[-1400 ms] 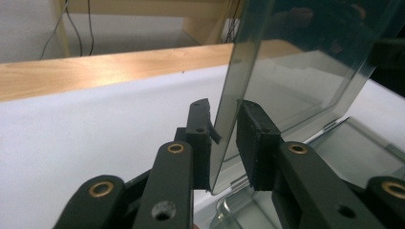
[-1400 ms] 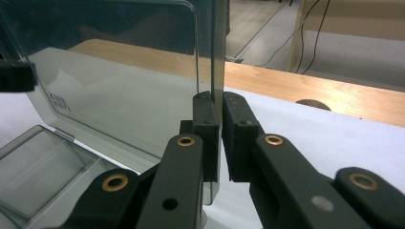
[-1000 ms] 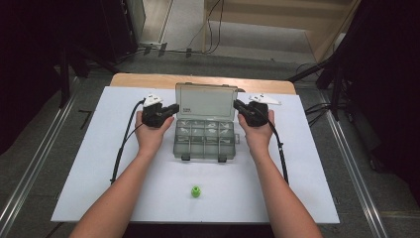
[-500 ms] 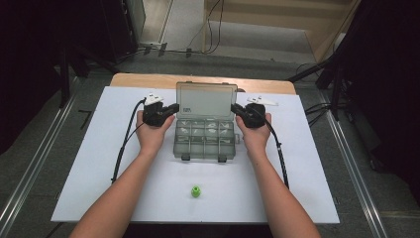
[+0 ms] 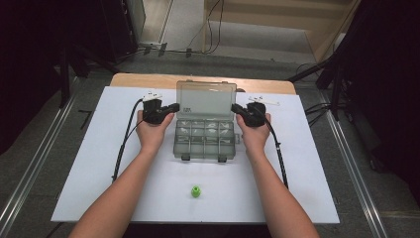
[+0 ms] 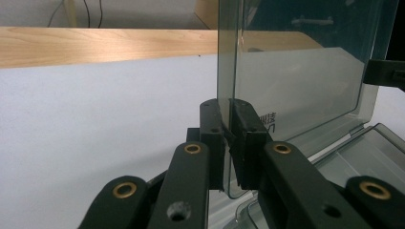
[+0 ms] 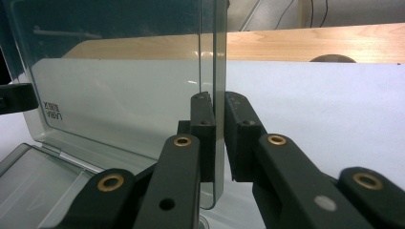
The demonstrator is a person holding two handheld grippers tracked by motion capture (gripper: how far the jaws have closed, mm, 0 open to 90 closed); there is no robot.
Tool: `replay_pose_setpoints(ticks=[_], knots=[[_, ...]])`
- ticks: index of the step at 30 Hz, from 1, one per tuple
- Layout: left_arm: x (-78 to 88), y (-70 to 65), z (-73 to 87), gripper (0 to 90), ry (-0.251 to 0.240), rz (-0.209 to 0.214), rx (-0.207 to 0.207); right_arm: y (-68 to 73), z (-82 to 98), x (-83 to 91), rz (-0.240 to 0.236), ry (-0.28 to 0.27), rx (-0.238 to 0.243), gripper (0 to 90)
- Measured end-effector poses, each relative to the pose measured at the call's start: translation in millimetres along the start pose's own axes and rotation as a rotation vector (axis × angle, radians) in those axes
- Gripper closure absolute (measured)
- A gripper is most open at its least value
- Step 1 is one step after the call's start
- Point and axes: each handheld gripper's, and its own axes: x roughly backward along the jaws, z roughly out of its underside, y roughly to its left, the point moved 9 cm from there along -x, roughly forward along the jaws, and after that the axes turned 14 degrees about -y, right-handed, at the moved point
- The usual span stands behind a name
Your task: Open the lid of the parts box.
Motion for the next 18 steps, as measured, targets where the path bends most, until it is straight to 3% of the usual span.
replay_pose_setpoints(ticks=[6, 18], knots=[[-2.2, 2.3, 0.1, 82.1, 0.018, 0.001, 0.032, -2.8, 1.5, -2.4, -0.015, 0.000, -0.044, 81.2], [-6.9, 5.2, 8.3, 79.0, 0.033, 0.019, 0.106, -6.8, 5.4, -6.2, -0.022, 0.019, -0.064, 81.2]])
